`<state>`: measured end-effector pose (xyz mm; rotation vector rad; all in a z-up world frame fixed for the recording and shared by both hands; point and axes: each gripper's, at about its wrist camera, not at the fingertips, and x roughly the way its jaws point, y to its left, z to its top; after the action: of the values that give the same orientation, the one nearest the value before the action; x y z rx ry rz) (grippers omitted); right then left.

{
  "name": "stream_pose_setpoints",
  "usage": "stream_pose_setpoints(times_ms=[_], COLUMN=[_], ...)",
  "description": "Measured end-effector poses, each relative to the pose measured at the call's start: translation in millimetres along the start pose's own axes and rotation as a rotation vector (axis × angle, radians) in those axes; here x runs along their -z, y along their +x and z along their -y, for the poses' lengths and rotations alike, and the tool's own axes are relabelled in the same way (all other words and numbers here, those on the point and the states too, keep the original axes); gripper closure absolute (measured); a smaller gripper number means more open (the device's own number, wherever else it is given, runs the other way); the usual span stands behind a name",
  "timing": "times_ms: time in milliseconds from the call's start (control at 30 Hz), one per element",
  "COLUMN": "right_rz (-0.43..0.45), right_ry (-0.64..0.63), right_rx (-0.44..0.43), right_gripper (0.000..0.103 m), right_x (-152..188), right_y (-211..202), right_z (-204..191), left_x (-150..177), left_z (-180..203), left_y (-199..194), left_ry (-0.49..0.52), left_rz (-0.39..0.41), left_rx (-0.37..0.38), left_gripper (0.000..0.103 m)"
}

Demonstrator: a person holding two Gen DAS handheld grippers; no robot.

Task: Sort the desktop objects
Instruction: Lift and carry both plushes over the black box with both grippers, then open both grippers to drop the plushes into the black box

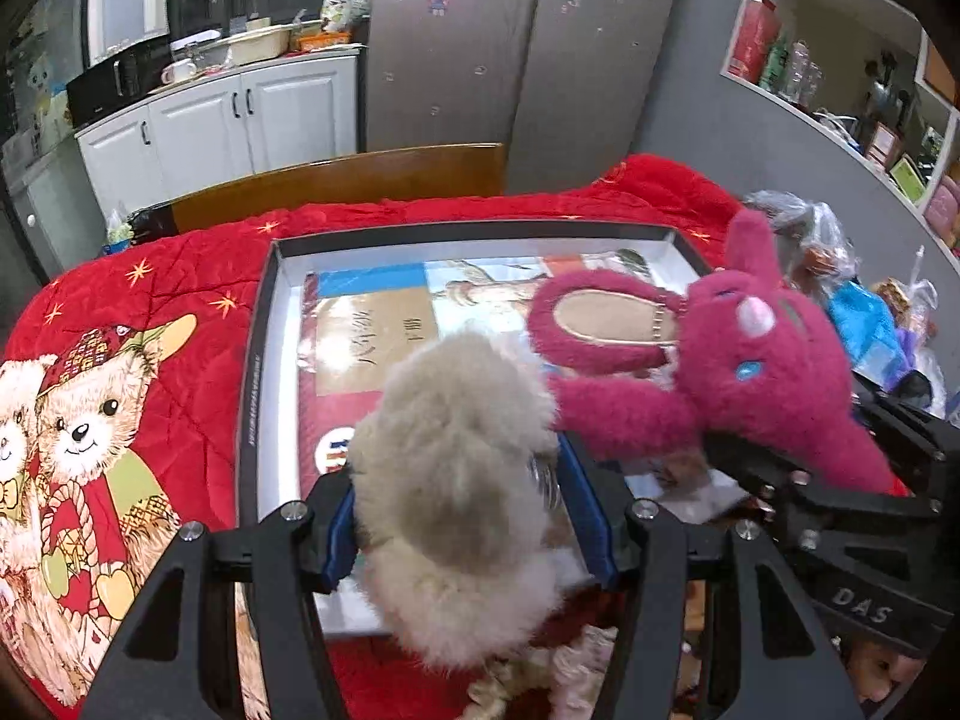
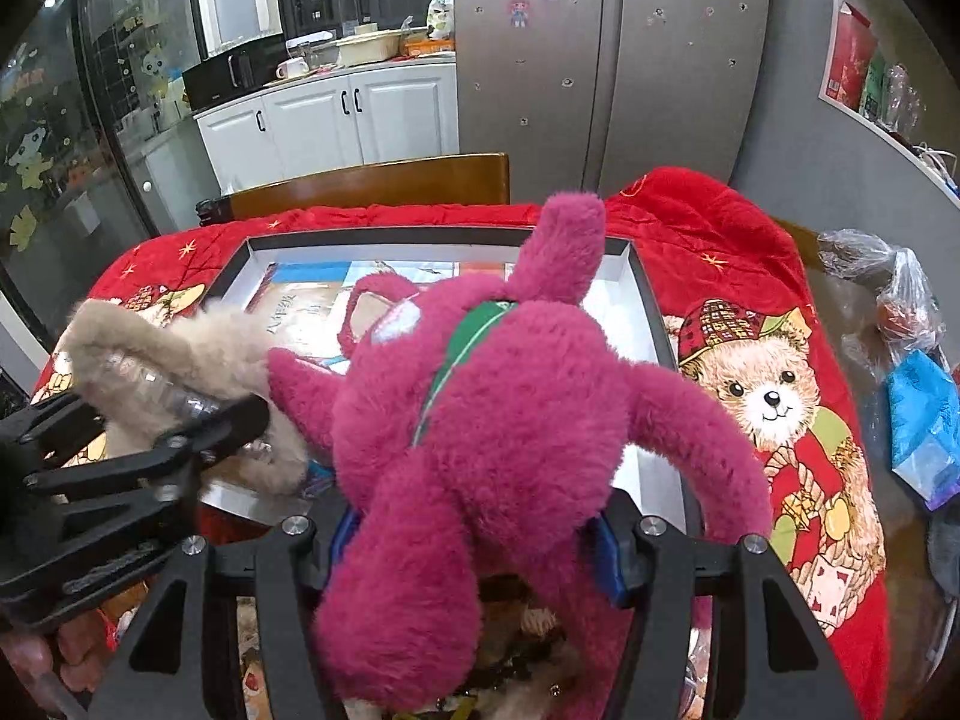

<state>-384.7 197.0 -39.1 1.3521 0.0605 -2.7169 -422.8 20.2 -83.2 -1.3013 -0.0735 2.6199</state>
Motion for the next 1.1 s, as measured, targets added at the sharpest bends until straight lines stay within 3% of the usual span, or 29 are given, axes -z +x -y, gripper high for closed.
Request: stream_pose_setpoints(times_ms=[100, 233, 267, 333, 367, 600, 767, 1100], right_rz=[0.005, 0.007, 0.013, 0.034, 0.050, 0.094, 0.133, 0.186], right_ry=[-0.005, 0.003, 0.008, 0.023, 0.034, 0.043, 0.083, 0.136], right_rx=[0.010, -0.001, 0.003, 0.041, 0.044, -0.026, -0.168, -0.175], right_gripper=[0.042, 0.038, 0.034, 0.029, 0.026, 0.022, 0.018, 0.018], right_x=[-2, -3, -2, -3, -3, -8, -14, -15], right_y=[3, 8, 8, 7, 5, -13, -35, -79], right_z=[0, 1, 1, 3, 5, 9, 16, 42], left_x=[0, 0, 0, -2, -3, -7, -7, -8], left_z=[-7, -5, -4, -5, -6, -3, -4, 9], left_y=[5, 3, 1, -4, -8, -24, -30, -55], left_ry=[-0.018, 0.005, 0.007, 0.002, -0.004, 0.023, -0.001, 0.033], left_rz=[-0.016, -0.012, -0.011, -0.006, 0.016, 0.054, 0.061, 0.078], left_rx=[0.004, -0.053, -0.072, -0.094, -0.090, -0.115, -0.093, -0.085], left_gripper=[0.044, 0.041, 0.038, 0.012, 0.011, 0.007, 0.007, 0.007])
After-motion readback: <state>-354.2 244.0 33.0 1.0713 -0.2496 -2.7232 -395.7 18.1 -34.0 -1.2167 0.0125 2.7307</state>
